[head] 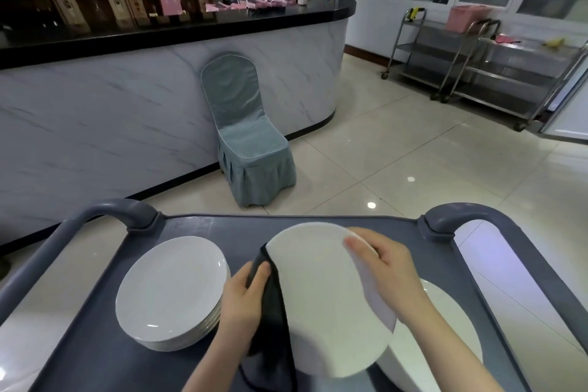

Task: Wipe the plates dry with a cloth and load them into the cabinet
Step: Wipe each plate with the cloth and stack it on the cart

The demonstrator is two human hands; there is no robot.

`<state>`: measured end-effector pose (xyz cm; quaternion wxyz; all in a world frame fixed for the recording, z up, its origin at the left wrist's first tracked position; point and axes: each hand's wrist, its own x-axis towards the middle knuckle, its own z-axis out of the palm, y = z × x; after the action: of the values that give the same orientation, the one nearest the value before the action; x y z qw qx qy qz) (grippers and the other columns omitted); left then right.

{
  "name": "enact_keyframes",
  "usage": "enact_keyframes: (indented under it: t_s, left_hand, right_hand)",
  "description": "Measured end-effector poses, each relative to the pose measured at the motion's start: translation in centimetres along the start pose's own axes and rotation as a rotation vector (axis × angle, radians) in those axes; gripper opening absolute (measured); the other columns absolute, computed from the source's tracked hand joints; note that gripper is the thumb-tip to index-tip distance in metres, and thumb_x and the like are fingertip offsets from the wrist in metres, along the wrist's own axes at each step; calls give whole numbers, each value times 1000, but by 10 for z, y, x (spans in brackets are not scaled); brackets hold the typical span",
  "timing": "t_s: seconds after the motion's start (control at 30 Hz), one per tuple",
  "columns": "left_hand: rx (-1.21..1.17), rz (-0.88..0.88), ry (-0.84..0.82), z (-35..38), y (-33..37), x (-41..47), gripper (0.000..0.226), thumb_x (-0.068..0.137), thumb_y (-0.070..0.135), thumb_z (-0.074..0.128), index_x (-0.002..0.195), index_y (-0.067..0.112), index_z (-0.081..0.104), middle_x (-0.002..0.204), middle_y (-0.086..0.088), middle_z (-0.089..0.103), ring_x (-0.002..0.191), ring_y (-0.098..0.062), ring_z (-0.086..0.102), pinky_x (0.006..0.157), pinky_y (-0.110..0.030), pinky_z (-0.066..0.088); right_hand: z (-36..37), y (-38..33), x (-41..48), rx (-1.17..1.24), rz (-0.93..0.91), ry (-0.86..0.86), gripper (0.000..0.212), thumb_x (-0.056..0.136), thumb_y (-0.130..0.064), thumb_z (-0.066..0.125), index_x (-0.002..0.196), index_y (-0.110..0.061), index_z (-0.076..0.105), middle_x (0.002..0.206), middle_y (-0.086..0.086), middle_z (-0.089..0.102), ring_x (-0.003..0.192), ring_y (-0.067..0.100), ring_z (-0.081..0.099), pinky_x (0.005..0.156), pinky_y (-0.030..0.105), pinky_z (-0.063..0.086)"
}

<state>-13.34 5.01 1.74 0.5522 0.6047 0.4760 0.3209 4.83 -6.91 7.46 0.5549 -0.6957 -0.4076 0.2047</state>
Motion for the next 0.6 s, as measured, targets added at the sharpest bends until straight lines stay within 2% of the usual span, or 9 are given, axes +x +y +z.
enact_keyframes:
  t_s: [0.07,0.13,0.17,0.27,0.33,0.37,0.47,0.53,0.6]
  left_hand:
    - [-16,-54,16,-1,4,5,32,97,27,59,76,1,59,64,2,64,66,-13,54,56,-21,46]
    - [124,66,-10,-7,15,16,32,96,29,60,81,1,60,74,-6,68,70,-15,53,67,-33,50]
    - [175,152,-44,-12,25,22,29,95,29,61,79,4,60,74,-3,68,69,-11,53,69,-30,49]
    - [368,409,-268,-16,52,33,29,91,25,68,66,27,53,63,17,60,60,4,49,58,-12,38]
    - [472,498,-422,-10,58,33,34,89,24,71,64,37,51,62,21,58,61,4,50,60,-11,36]
    - [470,500,-444,-9,56,33,35,89,23,70,64,38,52,61,20,57,61,3,50,60,-12,36]
    - [285,323,-264,-14,32,25,23,93,23,64,71,25,59,66,13,61,65,-1,51,63,-14,41]
    - [52,88,-99,-12,8,11,19,97,25,59,82,16,67,76,8,72,75,-10,63,67,-19,49]
    - [-205,-165,-51,0,-5,-5,22,100,28,55,92,15,71,85,1,77,80,-15,72,62,-22,54]
  right_hand:
    - [3,3,-5,77,41,93,23,99,-16,60,99,-33,75,101,-23,74,99,-5,66,80,7,45]
    - [7,4,-10,70,42,97,25,100,-18,58,99,-37,74,102,-24,74,99,-6,66,80,7,45]
    - [7,1,-10,59,18,76,27,100,-17,58,99,-41,72,102,-26,73,99,-8,65,79,5,44]
    - [13,-8,-5,-92,-81,-97,30,100,-17,58,97,-45,70,101,-28,71,98,-6,65,81,8,44]
    - [23,-8,-5,-223,-132,-203,21,101,-22,58,96,-38,70,98,-23,71,92,1,66,81,16,47]
    - [25,-8,-6,-237,-140,-214,20,100,-23,58,96,-38,70,97,-23,71,91,1,66,79,15,46]
    - [14,-9,-5,-107,-93,-96,29,98,-18,62,91,-45,72,100,-29,72,98,-8,65,81,7,43]
    - [5,-6,-2,23,13,69,25,97,-18,62,95,-38,76,100,-24,74,99,-5,67,83,13,47]
    - [7,-4,-2,131,115,179,22,98,-18,61,97,-32,78,99,-18,76,98,3,69,84,22,50]
